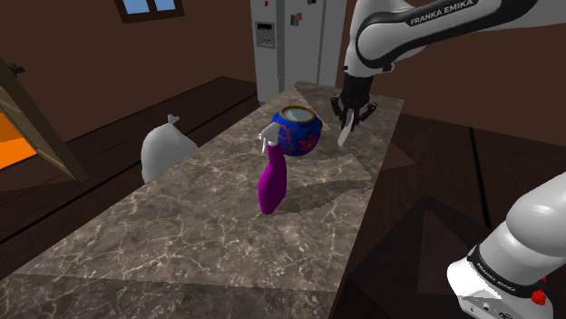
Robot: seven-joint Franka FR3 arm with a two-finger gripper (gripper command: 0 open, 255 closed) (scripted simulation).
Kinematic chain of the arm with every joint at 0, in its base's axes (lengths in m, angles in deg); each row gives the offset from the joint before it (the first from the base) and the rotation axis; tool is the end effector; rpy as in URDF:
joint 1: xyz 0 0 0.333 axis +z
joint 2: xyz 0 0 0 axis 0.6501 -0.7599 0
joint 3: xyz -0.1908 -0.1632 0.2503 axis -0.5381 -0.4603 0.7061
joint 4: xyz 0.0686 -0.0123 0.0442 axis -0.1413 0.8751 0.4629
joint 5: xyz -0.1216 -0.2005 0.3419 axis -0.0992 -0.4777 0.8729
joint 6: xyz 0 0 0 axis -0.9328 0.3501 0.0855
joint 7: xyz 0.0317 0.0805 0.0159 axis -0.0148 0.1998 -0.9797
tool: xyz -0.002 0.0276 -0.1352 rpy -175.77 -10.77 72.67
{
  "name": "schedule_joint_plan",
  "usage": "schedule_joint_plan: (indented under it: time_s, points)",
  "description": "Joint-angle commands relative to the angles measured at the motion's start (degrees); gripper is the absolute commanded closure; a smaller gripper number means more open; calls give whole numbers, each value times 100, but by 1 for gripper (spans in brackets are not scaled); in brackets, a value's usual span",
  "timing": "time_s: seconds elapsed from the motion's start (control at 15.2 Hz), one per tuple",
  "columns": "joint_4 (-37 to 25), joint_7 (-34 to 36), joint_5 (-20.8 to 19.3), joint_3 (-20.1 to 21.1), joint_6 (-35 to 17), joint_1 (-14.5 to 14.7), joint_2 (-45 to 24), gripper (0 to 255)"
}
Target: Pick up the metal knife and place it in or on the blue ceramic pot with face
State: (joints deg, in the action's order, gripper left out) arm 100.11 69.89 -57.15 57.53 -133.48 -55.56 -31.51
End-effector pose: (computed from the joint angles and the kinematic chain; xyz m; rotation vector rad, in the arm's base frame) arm 0.4945 0.0266 0.4680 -2.6219 1.7126 -0.0205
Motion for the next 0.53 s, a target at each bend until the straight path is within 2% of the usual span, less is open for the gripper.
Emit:
schedule_joint_plan:
  time_s: [0.0,0.46]
  points:
    - [-113,-6,3,-11,150,-3,34,255]
    - [-566,-17,7,-44,695,-11,129,255]
